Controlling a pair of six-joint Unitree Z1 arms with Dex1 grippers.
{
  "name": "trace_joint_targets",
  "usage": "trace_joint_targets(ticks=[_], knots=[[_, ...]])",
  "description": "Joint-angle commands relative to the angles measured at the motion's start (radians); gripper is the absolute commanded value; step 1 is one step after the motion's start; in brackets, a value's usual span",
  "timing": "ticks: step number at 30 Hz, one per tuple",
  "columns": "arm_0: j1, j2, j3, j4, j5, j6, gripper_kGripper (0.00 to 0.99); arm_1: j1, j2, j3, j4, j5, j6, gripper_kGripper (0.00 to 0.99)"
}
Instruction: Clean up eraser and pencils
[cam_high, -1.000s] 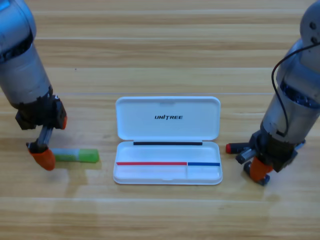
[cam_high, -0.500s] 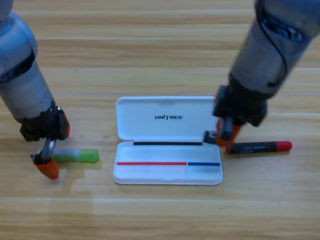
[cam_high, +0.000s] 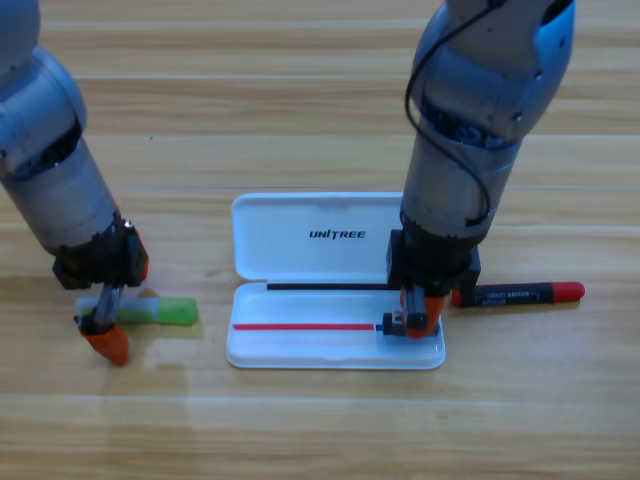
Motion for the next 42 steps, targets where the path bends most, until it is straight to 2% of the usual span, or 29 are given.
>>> trace_joint_targets(ticks=[1,6,10,11,12,14,15,20,25,26,29,30,31,36,39,42], knots=[[0.013,0.05,0.027,-0.034,0.012,0.012,0.983,0.008,0.074,-0.003,0.01,0.013,-0.013,0.0],[0.013,0.038,0.057,-0.083,0.014,0.012,0.804,0.003,0.076,-0.004,0.01,0.014,-0.014,0.0],[0.013,0.038,0.068,-0.088,0.014,0.031,0.569,-0.011,0.083,-0.007,0.009,0.002,-0.013,0.0],[0.013,0.036,0.071,-0.088,0.014,0.049,0.494,-0.015,0.085,-0.007,0.007,-0.003,-0.013,0.0],[0.013,0.032,0.073,-0.086,0.018,0.07,0.374,-0.02,0.088,-0.007,0.004,-0.007,-0.014,0.0],[0.013,0.032,0.067,-0.081,0.026,0.093,0.064,-0.027,0.091,-0.007,0.004,-0.013,-0.014,0.0],[0.011,0.029,0.062,-0.077,0.032,0.093,0.0,-0.029,0.091,-0.006,0.004,-0.012,-0.014,0.0],[0.01,-0.01,0.06,-0.052,0.066,0.078,0.0,-0.041,0.091,-0.006,0.001,-0.012,-0.016,0.0],[0.008,-0.037,-0.006,0.041,0.092,0.061,0.0,-0.05,0.096,-0.006,-0.004,-0.009,-0.017,0.0],[0.005,-0.043,-0.019,0.061,0.095,0.058,0.0,-0.052,0.096,-0.007,-0.004,-0.009,-0.019,0.038],[-0.012,-0.053,-0.059,0.113,0.107,0.038,0.0,-0.052,0.088,-0.007,-0.004,-0.012,-0.019,0.726],[-0.016,-0.053,-0.07,0.127,0.11,0.031,0.0,-0.054,0.077,-0.007,-0.004,-0.012,-0.017,0.867],[-0.021,-0.053,-0.079,0.138,0.112,0.024,0.0,-0.052,0.06,-0.004,-0.004,-0.009,-0.019,0.908],[-0.049,-0.063,-0.107,0.181,0.119,-0.005,0.0,-0.052,-0.084,0.037,-0.004,0.054,-0.02,0.98],[-0.072,-0.076,-0.141,0.219,0.123,-0.034,0.0,-0.054,-0.219,0.091,-0.002,0.099,-0.02,0.99],[-0.101,-0.096,-0.203,0.284,0.119,-0.068,0.0,-0.09,-0.349,0.167,-0.004,0.134,-0.03,0.99]])
